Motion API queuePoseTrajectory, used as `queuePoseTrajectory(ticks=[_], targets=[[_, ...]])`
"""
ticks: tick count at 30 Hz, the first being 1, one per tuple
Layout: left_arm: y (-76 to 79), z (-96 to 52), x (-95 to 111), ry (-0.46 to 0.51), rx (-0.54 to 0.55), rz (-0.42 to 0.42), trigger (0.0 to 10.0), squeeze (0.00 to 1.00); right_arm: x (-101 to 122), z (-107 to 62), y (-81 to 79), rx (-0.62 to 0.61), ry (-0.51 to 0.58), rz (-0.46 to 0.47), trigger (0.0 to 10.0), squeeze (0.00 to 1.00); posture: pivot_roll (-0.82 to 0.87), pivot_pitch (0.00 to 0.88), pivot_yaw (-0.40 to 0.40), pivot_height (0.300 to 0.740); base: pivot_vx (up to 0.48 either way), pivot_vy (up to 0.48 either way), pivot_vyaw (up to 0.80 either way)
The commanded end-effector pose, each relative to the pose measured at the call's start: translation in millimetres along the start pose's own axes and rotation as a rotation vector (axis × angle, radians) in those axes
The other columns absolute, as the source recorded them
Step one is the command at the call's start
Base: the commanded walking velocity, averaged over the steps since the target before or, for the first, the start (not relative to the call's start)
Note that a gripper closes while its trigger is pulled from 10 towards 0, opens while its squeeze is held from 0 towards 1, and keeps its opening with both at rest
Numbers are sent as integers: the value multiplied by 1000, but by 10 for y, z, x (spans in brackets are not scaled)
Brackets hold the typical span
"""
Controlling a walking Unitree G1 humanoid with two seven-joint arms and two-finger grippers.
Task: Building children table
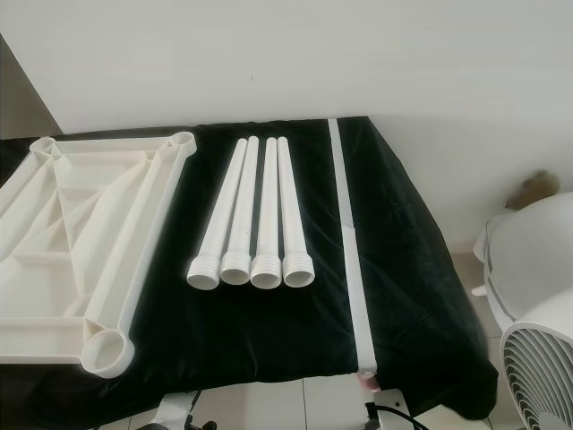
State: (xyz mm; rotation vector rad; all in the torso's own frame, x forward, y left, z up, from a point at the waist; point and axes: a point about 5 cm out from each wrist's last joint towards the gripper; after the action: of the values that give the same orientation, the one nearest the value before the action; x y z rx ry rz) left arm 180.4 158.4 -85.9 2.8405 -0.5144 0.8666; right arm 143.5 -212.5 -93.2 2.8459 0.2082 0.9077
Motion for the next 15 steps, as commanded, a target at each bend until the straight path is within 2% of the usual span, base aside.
queuePoseTrajectory(ticks=[1,5,7,11,15], targets=[[21,0,-20,-10,-22,-5,10000,0,-141,-34,-30,21,-56,-15,10000,0,-23,0,43,740,0,0,0],[30,-2,-39,-19,-32,21,10000,0,-133,-31,-35,32,-55,-24,10000,0,-22,0,40,740,0,0,0],[17,-9,-66,-43,-34,71,10000,0,-114,-24,-37,38,-54,-62,10000,0,-18,0,37,740,0,0,0],[-15,-6,-25,-37,-24,72,10000,0,-79,-14,-42,46,-43,-77,10000,0,-9,0,36,740,0,0,0],[-21,0,14,-26,-22,75,10000,0,-62,-10,-42,46,-37,-69,10000,0,2,0,34,740,0,0,709]])
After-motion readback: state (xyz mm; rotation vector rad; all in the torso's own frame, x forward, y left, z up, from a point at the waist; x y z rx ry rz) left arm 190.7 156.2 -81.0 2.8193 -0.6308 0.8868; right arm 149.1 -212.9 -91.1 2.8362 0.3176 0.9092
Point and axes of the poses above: a point about 5 cm out from each wrist's last joint towards the gripper, its own z axis pointing out of the wrist towards the gripper, its own x axis along the axis of the wrist's last joint, y = z × x, and after that the axes turned 1 degree about z, right-handed
